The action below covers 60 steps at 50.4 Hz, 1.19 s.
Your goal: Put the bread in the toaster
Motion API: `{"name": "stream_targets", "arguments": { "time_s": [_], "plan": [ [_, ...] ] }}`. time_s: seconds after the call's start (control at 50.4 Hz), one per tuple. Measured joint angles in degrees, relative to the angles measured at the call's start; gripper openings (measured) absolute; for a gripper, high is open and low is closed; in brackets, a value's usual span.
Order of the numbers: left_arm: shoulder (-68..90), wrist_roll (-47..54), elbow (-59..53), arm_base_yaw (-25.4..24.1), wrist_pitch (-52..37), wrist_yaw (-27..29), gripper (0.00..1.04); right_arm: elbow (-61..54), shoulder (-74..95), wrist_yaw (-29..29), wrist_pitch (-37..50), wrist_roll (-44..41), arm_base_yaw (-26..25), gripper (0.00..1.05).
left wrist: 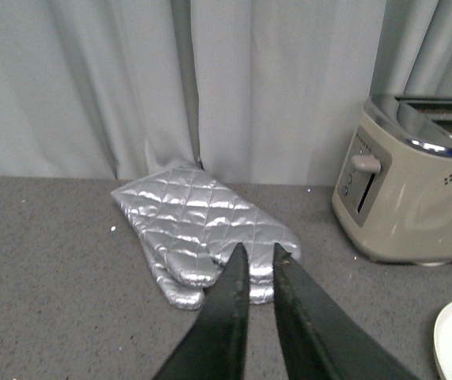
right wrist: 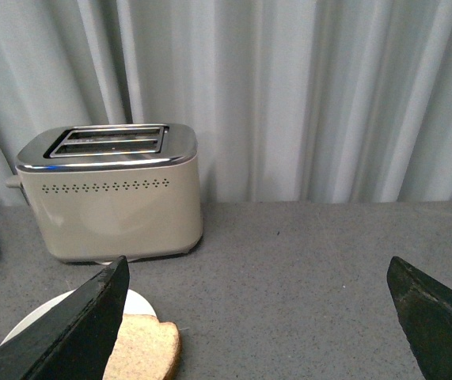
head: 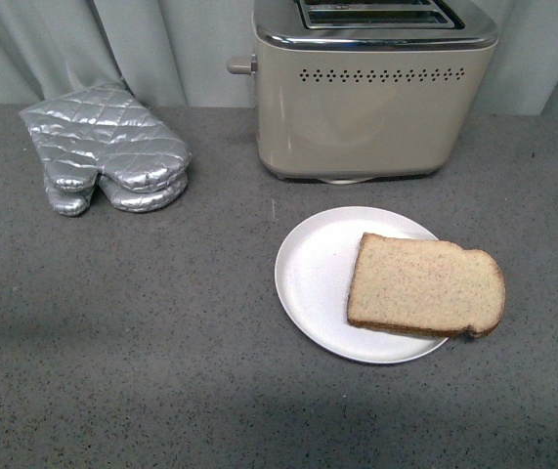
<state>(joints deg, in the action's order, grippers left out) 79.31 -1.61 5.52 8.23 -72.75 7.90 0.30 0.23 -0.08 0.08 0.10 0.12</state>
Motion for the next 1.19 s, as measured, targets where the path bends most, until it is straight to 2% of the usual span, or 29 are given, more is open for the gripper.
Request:
{"name": "stream_targets", "arguments": {
  "time_s": [0.04,0.238,0.278,0.357,0.953,1.191],
  "plan": [
    [-2.71,0.31,-1.09,-0.63,2.12,-0.61,0.04,0.00,0.00,0.00,0.00,0.02,0.00,0.95],
    [-17.99,0.96,-4.13,-3.50,13.92,-3.54,0.04,0.00,0.00,0.00,0.00,0.02,0.00,0.95],
    [-22.60,1.05,-4.07,-5.79,19.65,-6.95,0.04,0.00,0.00,0.00,0.00,0.00,0.00,0.95],
    [-29.29,1.16,-4.09,-7.67,25.66,-7.50,0.04,0.00,0.00,0.02,0.00,0.02,0.00,0.95],
    [-52.22,1.16,-4.48,-8.09,45.81,-7.80,0.04,0.00,0.00,0.00,0.00,0.02,0.00,0.95],
    [-57.94,1.16,-4.48,-8.09,51.25,-7.78,0.04,0.00,0.00,0.00,0.00,0.02,0.00,0.95]
  ]
}}
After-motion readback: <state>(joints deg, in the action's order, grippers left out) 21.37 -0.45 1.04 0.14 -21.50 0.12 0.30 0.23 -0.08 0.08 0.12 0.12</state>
